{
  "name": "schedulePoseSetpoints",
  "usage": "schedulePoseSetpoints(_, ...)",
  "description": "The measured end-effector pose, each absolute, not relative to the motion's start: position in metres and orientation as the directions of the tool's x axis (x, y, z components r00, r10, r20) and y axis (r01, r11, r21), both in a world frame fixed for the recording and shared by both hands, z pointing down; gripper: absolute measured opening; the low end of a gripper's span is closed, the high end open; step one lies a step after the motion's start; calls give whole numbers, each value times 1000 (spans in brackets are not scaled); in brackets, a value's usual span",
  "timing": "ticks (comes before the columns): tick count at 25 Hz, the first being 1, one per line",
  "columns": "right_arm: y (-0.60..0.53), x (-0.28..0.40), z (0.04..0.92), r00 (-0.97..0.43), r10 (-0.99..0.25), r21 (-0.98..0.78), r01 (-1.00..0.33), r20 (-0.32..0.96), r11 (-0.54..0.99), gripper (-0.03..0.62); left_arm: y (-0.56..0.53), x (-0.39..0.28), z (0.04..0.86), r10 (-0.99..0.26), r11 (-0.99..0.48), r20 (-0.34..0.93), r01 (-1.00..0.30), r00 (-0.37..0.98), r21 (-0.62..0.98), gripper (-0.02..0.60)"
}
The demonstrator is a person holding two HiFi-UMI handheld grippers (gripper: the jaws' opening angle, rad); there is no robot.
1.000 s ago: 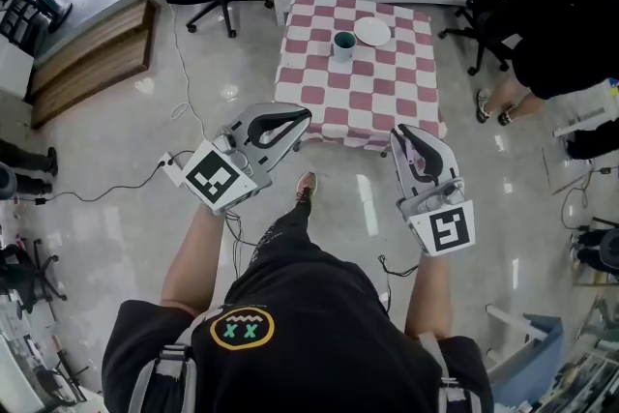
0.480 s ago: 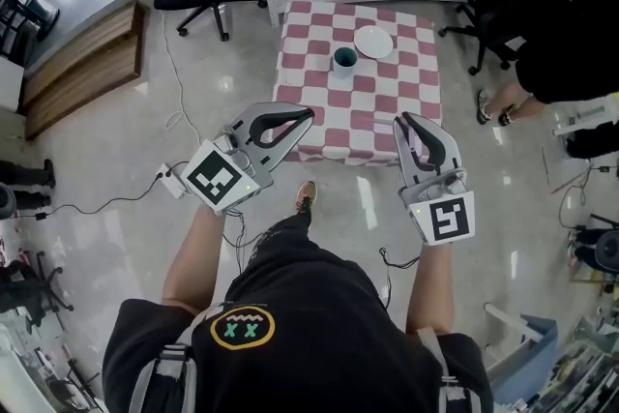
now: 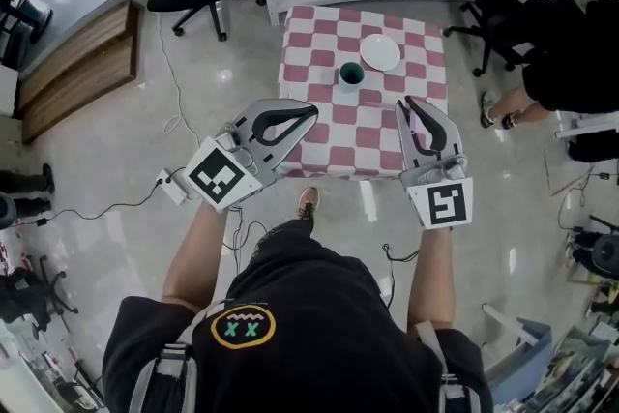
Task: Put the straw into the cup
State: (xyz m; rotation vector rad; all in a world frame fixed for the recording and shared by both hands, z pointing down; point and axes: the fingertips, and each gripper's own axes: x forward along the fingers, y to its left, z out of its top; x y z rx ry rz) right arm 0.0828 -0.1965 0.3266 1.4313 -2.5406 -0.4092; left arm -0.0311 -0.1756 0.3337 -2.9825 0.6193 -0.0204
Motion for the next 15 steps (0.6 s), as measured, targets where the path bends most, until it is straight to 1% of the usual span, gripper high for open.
schedulePoseSetpoints(9, -270, 86, 361, -469, -882, 375, -809, 53, 452, 60, -219, -29, 345, -376, -924, -2, -375, 927, -75, 18)
schedulePoseSetpoints(15, -299, 89, 391, -459, -883, 395, -796, 102, 459, 60, -237, -23, 348, -378, -923, -1, -377, 926, -75, 18)
